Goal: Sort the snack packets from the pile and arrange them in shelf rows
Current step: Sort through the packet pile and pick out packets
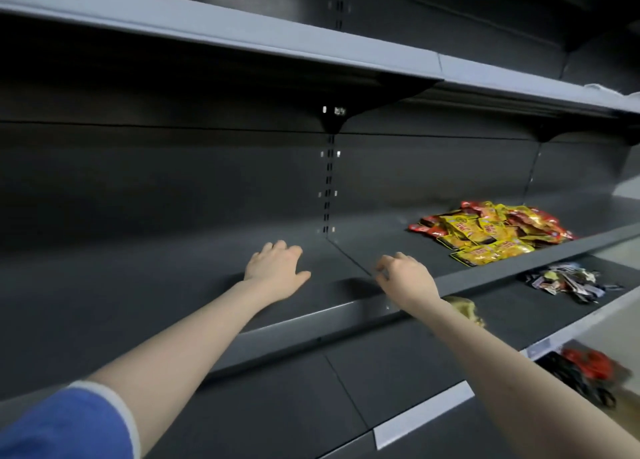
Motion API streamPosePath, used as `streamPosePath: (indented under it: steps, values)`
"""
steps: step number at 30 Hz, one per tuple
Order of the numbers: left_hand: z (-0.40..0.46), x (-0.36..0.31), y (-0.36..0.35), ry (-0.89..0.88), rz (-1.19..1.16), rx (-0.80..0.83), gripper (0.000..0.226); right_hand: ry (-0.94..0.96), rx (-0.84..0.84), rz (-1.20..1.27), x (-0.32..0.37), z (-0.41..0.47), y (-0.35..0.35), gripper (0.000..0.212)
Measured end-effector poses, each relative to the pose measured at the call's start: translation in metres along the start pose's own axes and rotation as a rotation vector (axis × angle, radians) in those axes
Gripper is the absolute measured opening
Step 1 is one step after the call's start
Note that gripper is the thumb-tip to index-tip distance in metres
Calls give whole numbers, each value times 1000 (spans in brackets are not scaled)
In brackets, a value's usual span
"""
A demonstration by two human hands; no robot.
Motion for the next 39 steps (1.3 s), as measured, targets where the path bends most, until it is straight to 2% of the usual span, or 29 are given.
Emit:
streamPosePath:
  steps: [5, 14, 22, 27, 32, 39]
  values:
    - [59, -47, -30, -47, 45, -1, 51, -36, -5, -36, -69, 35, -32, 31]
    - [185, -123, -87, -86, 55, 22, 53, 17, -80, -83, -194, 110, -72, 31]
    - [265, -195, -147, 19, 36, 42, 52, 52, -74, -77, -313, 185, -110, 30]
    - [302, -238, -187, 163, -39, 22, 51, 133, -116, 25, -375, 231, -137, 26]
    - [326, -263, -211, 293, -96, 4, 52, 249, -128, 99, -409, 265, -148, 25]
    - [344, -274, -229, 323, -112, 50, 51, 317, -132, 173, -415, 283, -158, 27]
Point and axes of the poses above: each hand's wrist, its own z-axis towards the middle knuckle, its own y-axis out of the back of the hand, x = y × z, the point moved 2 cm from there along z, towards the middle knuckle, and after that the axes turned 14 degrees about -z, right-handed, at the moved point
